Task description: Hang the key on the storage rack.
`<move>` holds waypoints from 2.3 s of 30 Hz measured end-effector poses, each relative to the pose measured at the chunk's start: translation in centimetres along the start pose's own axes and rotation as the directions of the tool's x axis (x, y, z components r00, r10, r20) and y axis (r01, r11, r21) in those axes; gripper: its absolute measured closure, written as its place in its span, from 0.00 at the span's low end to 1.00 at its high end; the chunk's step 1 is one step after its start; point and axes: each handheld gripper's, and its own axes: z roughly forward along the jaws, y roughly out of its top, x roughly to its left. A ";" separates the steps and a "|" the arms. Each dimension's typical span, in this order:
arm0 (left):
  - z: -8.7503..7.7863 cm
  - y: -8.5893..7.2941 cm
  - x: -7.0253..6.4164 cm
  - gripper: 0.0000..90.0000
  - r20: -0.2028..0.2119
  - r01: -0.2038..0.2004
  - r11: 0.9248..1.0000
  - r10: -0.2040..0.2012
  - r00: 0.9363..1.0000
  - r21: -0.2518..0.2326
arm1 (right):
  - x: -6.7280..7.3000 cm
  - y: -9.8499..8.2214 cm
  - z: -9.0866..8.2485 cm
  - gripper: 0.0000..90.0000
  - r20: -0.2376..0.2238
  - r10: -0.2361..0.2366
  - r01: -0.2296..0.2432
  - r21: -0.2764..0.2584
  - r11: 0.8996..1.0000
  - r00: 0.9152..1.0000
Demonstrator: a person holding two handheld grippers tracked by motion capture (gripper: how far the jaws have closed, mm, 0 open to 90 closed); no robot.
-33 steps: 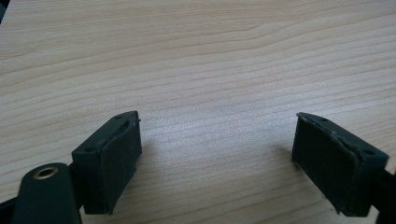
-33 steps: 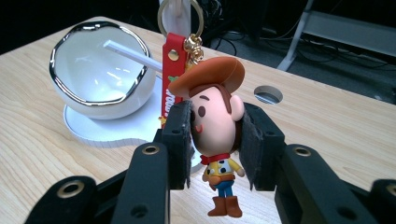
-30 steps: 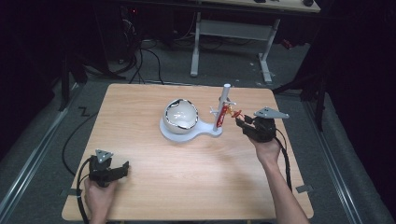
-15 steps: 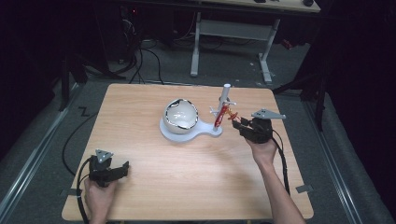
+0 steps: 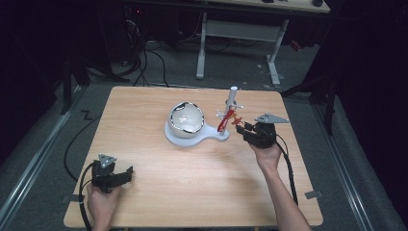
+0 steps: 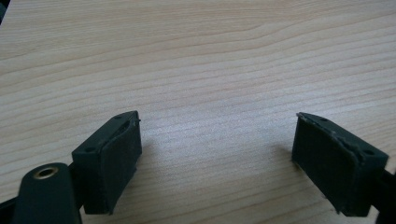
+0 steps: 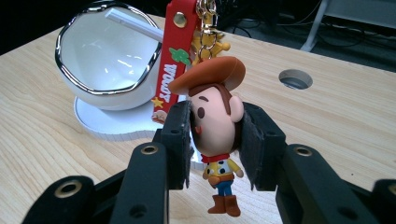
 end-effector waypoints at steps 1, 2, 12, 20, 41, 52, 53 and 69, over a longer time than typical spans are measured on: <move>0.0 0.0 0.0 0.18 0.000 0.000 1.000 0.000 1.000 0.000 | 0.0 0.0 0.0 0.72 0.000 0.003 -0.003 0.002 1.000 1.000; 0.0 0.0 0.0 0.18 0.000 0.000 1.000 0.000 1.000 0.000 | 0.0 -0.1 0.1 0.72 0.000 0.005 -0.005 0.001 1.000 1.000; 0.0 0.0 0.0 0.18 0.001 -0.001 1.000 0.001 1.000 0.000 | 0.2 -0.3 1.0 0.73 0.000 0.011 -0.011 0.020 1.000 1.000; 0.0 0.0 0.0 0.18 0.001 -0.001 1.000 0.001 1.000 -0.001 | 0.2 -0.4 1.5 0.73 0.007 0.009 -0.010 0.019 1.000 1.000; 0.0 0.0 0.0 0.19 0.002 -0.001 1.000 0.001 1.000 -0.001 | 0.5 -0.5 3.1 0.73 0.014 0.040 -0.040 0.018 0.999 0.999; 0.0 0.0 0.0 0.19 0.002 -0.001 1.000 0.001 1.000 -0.001 | 0.5 -0.5 3.0 0.62 0.018 0.035 -0.035 0.024 0.999 0.999; 0.0 0.0 0.0 0.19 0.002 -0.001 1.000 0.001 1.000 -0.001 | 0.5 -0.5 3.0 0.60 0.018 0.035 -0.036 0.026 0.999 0.999; 0.0 0.0 0.0 0.19 0.002 -0.001 1.000 0.001 1.000 -0.001 | -0.8 -1.2 0.6 0.51 0.020 0.069 -0.068 -0.018 0.997 0.997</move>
